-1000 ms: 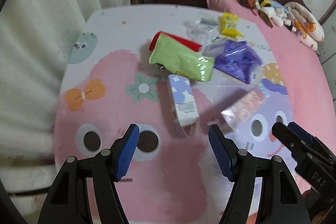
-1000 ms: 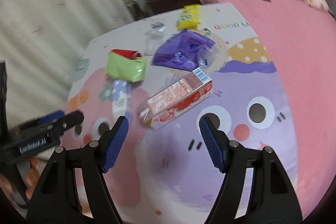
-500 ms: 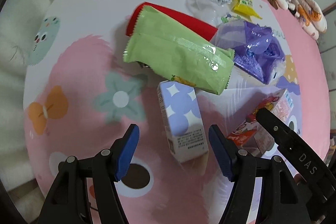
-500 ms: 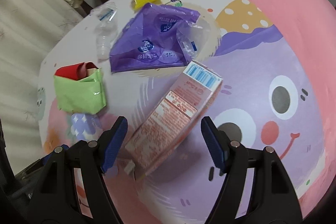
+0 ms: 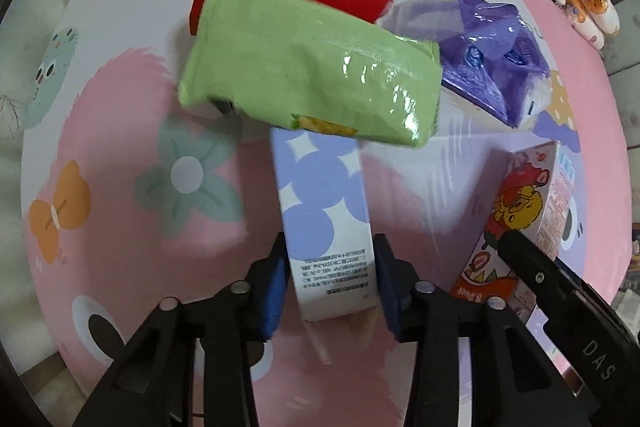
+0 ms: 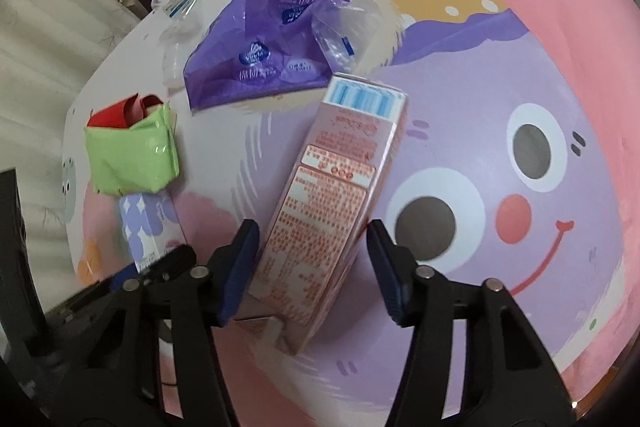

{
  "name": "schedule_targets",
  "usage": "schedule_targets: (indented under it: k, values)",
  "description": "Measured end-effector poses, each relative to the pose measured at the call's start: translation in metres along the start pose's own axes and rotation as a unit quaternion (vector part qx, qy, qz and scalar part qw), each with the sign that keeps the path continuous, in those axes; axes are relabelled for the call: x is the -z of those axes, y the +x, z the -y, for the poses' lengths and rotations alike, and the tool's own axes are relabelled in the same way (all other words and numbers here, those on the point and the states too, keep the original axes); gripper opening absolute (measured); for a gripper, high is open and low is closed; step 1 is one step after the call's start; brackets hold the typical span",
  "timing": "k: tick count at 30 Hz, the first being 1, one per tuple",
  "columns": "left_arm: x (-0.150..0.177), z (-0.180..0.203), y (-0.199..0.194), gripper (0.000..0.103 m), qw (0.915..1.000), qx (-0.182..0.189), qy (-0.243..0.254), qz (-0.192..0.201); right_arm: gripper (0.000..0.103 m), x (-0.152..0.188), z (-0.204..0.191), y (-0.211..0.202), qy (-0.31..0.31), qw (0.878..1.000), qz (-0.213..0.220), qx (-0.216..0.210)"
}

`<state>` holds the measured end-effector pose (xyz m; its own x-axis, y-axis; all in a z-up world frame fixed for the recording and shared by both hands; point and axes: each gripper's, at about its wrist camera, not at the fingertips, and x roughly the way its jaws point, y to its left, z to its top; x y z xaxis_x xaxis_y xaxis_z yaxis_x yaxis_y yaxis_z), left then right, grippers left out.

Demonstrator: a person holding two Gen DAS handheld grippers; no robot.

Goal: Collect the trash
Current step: 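Grasp the white-purple milk carton with the left tool while the right tool grasps the pink strawberry carton, then carry both cartons down over the bin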

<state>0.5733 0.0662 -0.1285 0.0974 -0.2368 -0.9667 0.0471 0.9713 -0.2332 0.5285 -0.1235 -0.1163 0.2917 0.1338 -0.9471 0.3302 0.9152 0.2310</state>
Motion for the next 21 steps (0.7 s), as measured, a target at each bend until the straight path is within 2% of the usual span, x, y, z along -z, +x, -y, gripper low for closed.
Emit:
schedule_targets:
  k: [6, 14, 21]
  values:
    - [0.016, 0.01, -0.011, 0.037, 0.9996, 0.003, 0.022, 0.018, 0.035, 0.017, 0.011, -0.017, -0.025, 1.0, -0.003, 0.002]
    - [0.054, 0.018, -0.028, 0.037, 0.9985, 0.014, 0.038, 0.035, 0.035, 0.043, 0.032, -0.039, -0.012, 1.0, -0.009, -0.024]
    - [0.108, 0.028, -0.058, 0.037, 0.9973, 0.002, 0.029, 0.067, 0.035, 0.071, 0.045, -0.072, -0.05, 0.997, 0.001, -0.053]
